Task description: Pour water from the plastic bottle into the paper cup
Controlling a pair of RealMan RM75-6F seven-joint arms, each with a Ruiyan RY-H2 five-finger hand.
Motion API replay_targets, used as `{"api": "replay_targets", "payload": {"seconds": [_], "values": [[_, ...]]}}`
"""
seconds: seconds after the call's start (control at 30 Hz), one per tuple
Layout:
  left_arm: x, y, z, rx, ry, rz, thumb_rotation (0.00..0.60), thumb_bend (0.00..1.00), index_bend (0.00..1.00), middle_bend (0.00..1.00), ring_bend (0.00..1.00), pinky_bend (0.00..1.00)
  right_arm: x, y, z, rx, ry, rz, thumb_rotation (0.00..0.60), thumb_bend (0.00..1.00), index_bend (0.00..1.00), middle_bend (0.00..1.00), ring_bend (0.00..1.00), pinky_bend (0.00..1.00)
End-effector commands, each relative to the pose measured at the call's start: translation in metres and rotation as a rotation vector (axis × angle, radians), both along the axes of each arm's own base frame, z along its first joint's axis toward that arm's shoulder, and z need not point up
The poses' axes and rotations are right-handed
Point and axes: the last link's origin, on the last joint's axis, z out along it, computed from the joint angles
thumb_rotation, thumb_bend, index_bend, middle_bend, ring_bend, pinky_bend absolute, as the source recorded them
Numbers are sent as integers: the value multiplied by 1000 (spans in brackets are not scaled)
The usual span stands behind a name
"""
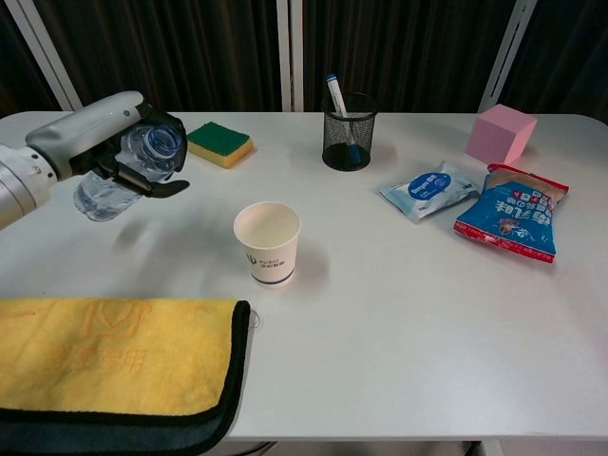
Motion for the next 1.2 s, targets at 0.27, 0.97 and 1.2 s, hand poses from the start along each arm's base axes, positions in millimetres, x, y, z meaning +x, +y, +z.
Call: {"api": "replay_targets", "payload": {"seconds": [0.27, 0.97, 1.2], "values": [[4, -4, -3, 72, 110, -60, 600, 271, 708, 676, 623, 594, 0, -1, -3, 11, 3, -5, 540, 234, 0, 0, 0, 0], [29, -14, -29, 108, 281, -151, 600, 283, 721, 686, 630, 603, -6, 1, 0, 3, 1, -16, 541, 234, 0, 0, 0, 0], [38, -14, -40, 125, 343, -185, 600, 284, 721, 686, 631, 603, -9, 0, 0, 4, -2, -24, 539, 233, 0, 0, 0, 0]]}}
